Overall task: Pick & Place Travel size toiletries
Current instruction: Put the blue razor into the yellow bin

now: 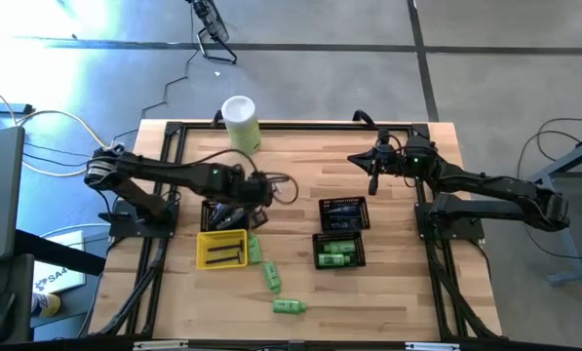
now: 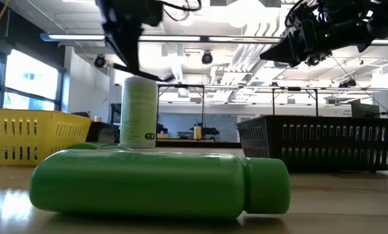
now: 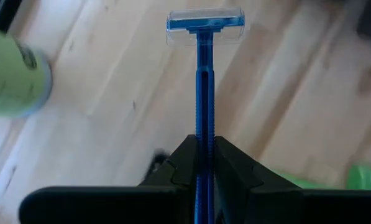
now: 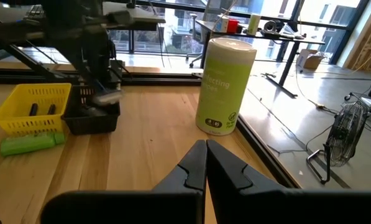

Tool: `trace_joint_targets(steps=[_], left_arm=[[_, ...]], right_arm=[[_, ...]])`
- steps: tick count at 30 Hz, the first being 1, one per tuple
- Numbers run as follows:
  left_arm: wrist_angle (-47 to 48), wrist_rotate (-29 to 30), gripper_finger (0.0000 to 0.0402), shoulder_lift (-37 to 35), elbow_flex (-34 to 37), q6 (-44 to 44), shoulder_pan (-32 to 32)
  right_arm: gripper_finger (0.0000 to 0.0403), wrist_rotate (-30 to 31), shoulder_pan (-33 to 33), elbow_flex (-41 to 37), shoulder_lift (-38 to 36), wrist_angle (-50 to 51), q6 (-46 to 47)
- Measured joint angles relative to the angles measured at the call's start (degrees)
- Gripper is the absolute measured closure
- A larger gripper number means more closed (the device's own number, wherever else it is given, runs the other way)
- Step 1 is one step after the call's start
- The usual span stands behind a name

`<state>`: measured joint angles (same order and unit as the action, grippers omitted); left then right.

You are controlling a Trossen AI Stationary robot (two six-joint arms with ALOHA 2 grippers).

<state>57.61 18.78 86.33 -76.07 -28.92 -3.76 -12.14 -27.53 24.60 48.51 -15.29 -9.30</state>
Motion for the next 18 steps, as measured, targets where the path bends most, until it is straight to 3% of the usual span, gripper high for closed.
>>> trace_joint_targets(steps=[8, 13, 18], left_arm=[[3.41, 5.84, 0.0366, -3.54, 3.48, -7.6, -7.92], [2.07, 5.59, 0.0366, -7.72, 10.63, -9.65, -10.29], [-1.18, 1.23, 0.0366, -13.57, 16.69, -8.78, -12.96]], right_arm=[[0.04, 0.0, 0.02, 0.0, 0.0, -0.04, 0.0], [0.04, 0.0, 0.02, -0.01, 0.0, 0.02, 0.46], [0.04, -0.02, 0.02, 0.0, 0.0, 0.04, 1.4]])
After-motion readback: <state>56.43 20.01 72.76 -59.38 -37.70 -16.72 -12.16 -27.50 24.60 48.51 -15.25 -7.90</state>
